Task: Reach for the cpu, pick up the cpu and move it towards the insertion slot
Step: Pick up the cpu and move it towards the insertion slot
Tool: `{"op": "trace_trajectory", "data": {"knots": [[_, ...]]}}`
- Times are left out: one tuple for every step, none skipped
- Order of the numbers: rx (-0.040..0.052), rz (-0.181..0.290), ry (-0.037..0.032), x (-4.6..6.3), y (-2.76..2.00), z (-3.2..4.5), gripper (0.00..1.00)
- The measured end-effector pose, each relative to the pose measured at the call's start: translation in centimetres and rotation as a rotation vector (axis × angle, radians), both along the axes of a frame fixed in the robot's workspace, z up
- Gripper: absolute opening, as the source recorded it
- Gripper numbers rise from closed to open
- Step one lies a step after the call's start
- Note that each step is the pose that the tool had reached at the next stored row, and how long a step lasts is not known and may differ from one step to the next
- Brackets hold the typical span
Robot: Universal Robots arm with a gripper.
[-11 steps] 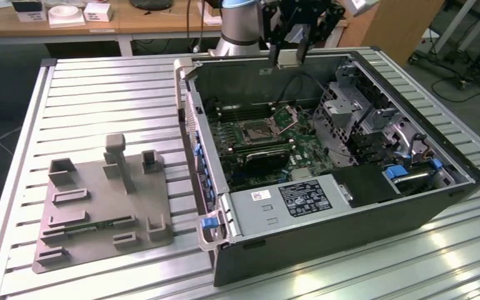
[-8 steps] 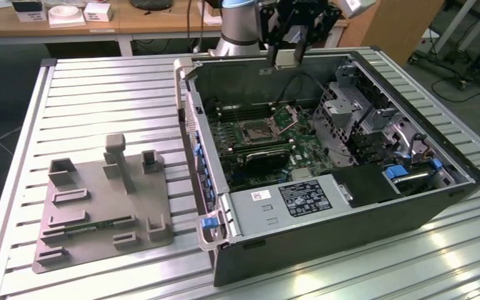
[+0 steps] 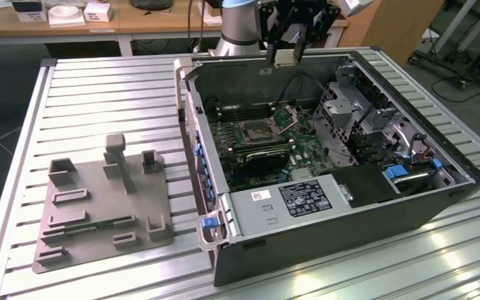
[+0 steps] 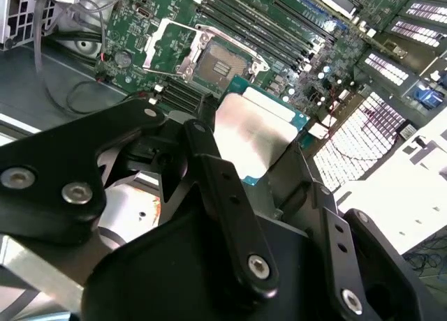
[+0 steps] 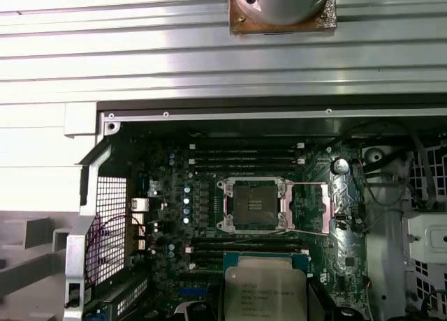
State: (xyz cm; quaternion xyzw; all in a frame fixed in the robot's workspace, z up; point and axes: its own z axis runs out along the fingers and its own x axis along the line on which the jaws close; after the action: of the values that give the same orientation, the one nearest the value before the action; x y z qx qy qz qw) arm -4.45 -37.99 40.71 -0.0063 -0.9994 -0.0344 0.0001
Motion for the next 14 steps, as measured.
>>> {"op": "trace_trajectory", "data": {"knots": [[-0.0001, 0.0, 0.0, 0.0, 0.0, 0.01, 0.55], [-0.0002, 0.0, 0.0001, 0.0, 0.0, 0.02, 0.55], [-0.0001, 0.0, 0.0, 0.0, 0.0, 0.02, 0.55], [-0.0001, 0.0, 0.0001, 0.0, 0.0, 0.02, 0.55], [-0.0002, 0.0, 0.0001, 0.0, 0.0, 0.03, 0.55], [-0.0002, 0.0, 0.0001, 0.0, 0.0, 0.03, 0.55], [-0.0001, 0.0, 0.0001, 0.0, 0.0, 0.04, 0.55], [-0.0002, 0.0, 0.0001, 0.0, 0.0, 0.04, 0.55], [-0.0004, 0.0, 0.0001, 0.0, 0.01, 0.05, 0.55], [-0.0005, 0.0, 0.0002, 0.0, 0.11, 0.05, 0.55], [-0.0003, 0.0, 0.0001, 0.0, 0.32, 0.03, 0.55], [-0.0004, 0.0, 0.0002, 0.0, 0.62, 0.01, 0.55], [-0.0005, 0.0, 0.0002, 0.0, 0.92, -0.02, 0.55], [-0.0002, 0.0, 0.0, 0.0, 1.22, -0.08, 0.55]]}}
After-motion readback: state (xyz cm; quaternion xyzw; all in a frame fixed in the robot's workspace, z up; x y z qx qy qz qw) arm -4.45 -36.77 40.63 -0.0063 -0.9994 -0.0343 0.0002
